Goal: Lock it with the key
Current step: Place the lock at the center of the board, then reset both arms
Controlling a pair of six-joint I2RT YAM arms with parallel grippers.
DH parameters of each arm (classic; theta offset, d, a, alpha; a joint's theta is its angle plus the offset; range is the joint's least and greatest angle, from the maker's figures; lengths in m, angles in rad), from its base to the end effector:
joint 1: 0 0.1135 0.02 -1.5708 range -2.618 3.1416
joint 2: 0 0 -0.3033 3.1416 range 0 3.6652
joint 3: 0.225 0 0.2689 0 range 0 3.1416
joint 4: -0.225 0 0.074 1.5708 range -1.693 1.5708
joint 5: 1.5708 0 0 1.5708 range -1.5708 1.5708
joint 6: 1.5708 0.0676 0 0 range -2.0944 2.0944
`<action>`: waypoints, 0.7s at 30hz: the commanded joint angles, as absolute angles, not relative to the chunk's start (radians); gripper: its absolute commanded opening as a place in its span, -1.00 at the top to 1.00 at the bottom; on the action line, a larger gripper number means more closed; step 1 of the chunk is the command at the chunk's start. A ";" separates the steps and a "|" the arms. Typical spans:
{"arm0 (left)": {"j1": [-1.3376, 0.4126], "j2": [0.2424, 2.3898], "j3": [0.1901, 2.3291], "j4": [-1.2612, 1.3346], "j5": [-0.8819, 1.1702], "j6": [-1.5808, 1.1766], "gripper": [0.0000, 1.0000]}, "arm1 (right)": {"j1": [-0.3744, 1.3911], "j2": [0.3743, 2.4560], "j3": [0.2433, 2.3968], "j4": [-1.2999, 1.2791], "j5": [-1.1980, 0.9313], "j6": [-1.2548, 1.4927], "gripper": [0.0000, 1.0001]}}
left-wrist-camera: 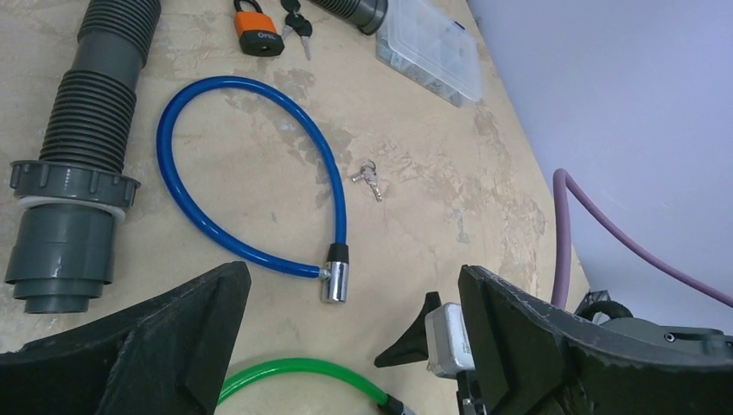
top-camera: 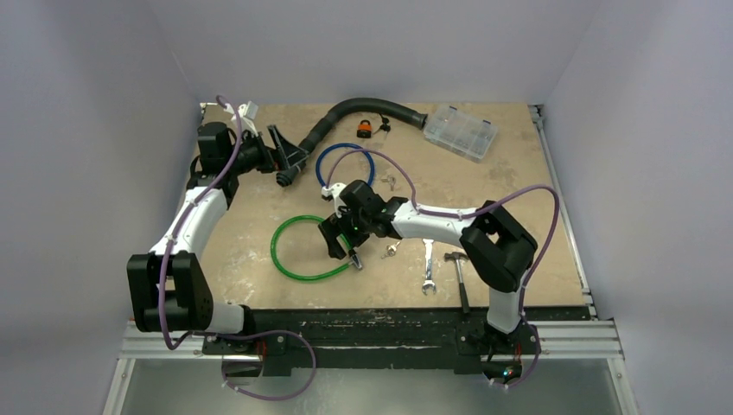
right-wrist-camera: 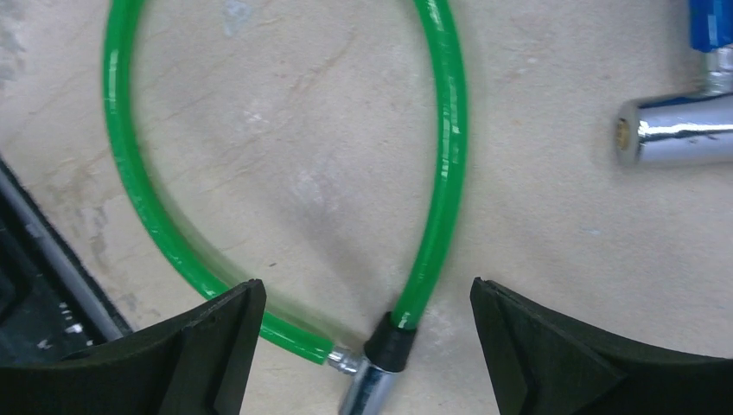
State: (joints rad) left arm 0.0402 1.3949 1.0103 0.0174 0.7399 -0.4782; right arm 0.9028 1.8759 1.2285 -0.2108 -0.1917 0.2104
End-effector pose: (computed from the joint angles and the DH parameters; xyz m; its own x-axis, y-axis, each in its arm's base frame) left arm 0.3496 -0.0316 0.3249 -0.5942 -0.3640 -0.7173 0.3668 0.6710 -0.6444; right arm 0.2675 0.3598 0.1863 -0.6354 -0.4744 -0.6093 -0.7313 0.6231 0.2775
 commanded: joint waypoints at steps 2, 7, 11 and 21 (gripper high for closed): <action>0.051 1.389 1.063 0.021 0.724 -0.456 -1.00 | 0.899 1.801 1.280 -0.237 -0.025 0.168 -0.98; 0.054 1.399 1.111 -0.084 0.724 -0.402 -1.00 | 0.878 1.744 1.274 -0.242 -0.084 0.159 -0.98; 0.066 1.405 1.153 -0.160 0.720 -0.349 -1.00 | 0.832 1.699 1.271 -0.248 -0.144 0.151 -0.98; 0.071 1.408 1.245 -0.303 0.650 -0.234 -1.00 | 0.733 1.664 1.304 -0.262 -0.234 0.123 -0.98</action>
State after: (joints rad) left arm 0.0601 1.4029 1.1652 -0.2211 0.6903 -0.3138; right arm 0.7620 1.6989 1.2476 -0.2588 -0.1604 0.1455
